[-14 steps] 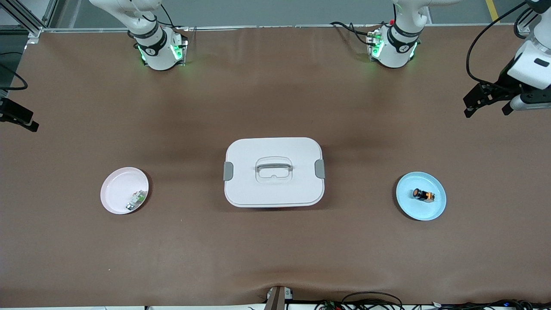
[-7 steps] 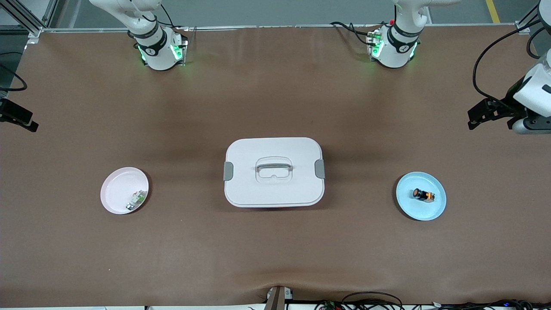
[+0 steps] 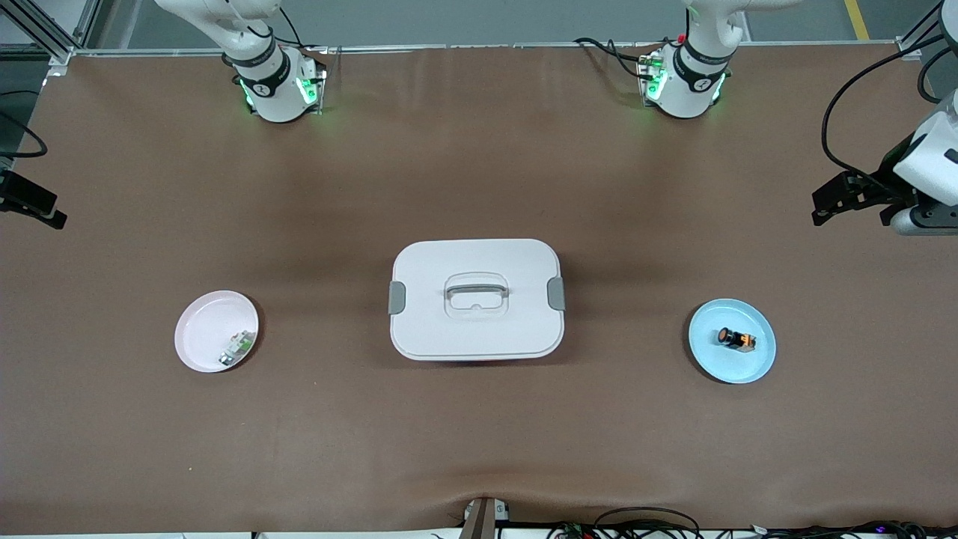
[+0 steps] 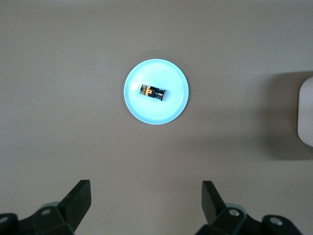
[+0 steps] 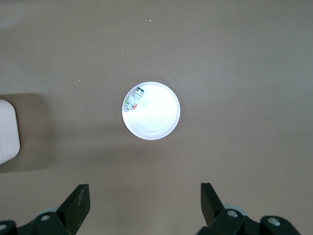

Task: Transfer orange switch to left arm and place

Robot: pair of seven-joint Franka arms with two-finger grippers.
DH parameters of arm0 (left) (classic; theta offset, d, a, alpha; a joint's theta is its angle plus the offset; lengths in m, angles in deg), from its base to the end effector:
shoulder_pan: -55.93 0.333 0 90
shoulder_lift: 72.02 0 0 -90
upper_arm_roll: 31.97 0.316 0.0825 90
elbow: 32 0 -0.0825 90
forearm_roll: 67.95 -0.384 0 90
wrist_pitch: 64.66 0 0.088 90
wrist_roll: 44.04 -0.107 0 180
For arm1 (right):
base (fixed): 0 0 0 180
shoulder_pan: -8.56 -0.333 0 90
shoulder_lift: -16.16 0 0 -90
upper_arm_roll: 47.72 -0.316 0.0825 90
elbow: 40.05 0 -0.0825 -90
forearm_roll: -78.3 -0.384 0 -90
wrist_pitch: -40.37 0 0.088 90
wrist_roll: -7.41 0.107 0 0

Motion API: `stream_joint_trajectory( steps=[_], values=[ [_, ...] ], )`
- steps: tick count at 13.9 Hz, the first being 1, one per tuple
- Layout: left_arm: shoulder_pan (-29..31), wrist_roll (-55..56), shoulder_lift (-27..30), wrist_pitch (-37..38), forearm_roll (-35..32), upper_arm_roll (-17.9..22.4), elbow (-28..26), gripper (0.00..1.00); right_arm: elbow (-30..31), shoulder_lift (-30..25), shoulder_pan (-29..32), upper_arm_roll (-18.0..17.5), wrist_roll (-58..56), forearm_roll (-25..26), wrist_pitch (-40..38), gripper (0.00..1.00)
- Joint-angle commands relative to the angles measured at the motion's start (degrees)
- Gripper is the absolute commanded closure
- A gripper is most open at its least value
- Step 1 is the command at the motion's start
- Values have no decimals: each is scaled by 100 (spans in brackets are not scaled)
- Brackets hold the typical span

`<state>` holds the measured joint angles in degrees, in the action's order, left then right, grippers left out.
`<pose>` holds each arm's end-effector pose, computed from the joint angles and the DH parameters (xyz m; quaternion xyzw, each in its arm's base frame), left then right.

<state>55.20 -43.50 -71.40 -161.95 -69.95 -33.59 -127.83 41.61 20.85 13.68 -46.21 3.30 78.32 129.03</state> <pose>0.5605 -0.0198 0.5935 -0.9995 0.0177 -0.0186 0.0170 0.5745 -0.0661 0.6446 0.9996 -0.0219 0.0200 0.0031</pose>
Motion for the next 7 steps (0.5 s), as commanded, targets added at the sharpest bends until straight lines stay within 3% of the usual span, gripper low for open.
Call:
stream_joint_trajectory(
  steps=[1, 7],
  values=[
    [-16, 17, -203, 271, 86, 4, 337, 0, 105, -126, 68, -10, -142, 24, -6, 0],
    [-16, 17, -238, 280, 86, 4, 337, 0, 105, -126, 68, -10, -142, 24, 2, 0]
  ],
)
